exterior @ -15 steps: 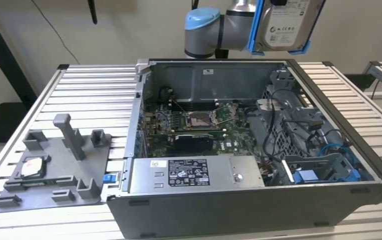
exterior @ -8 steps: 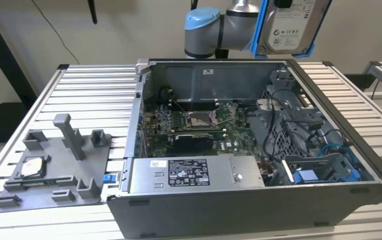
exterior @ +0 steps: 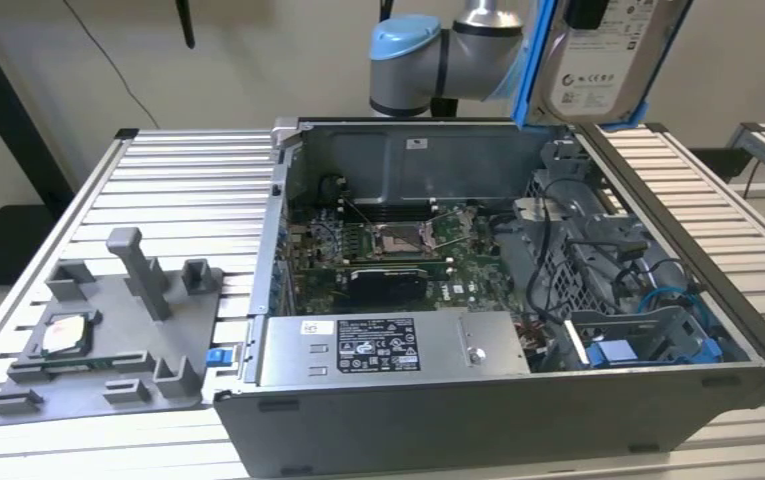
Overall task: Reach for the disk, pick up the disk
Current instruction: 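Pick up the disk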
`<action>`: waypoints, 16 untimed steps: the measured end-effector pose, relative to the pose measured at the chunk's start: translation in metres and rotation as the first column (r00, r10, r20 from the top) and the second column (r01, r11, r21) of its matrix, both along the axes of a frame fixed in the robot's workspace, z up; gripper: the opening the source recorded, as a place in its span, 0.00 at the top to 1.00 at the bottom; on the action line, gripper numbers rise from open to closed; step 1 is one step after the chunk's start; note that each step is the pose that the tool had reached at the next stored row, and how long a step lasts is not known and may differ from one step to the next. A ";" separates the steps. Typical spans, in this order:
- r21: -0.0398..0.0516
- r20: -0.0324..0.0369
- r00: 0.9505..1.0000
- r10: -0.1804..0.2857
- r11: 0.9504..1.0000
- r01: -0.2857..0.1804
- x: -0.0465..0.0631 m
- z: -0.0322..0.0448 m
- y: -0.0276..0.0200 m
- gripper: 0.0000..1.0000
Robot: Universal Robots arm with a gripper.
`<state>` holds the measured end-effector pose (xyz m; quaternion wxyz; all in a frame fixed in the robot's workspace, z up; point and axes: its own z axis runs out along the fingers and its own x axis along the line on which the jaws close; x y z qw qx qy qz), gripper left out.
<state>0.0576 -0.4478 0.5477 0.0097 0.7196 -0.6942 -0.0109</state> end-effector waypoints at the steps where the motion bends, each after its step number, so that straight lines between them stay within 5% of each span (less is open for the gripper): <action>1: 0.000 0.000 1.000 0.000 1.000 0.000 0.000 -0.0001 -0.0035 1.00; 16: 0.000 0.000 1.000 -0.003 1.000 0.003 0.002 -0.0082 -0.0468 1.00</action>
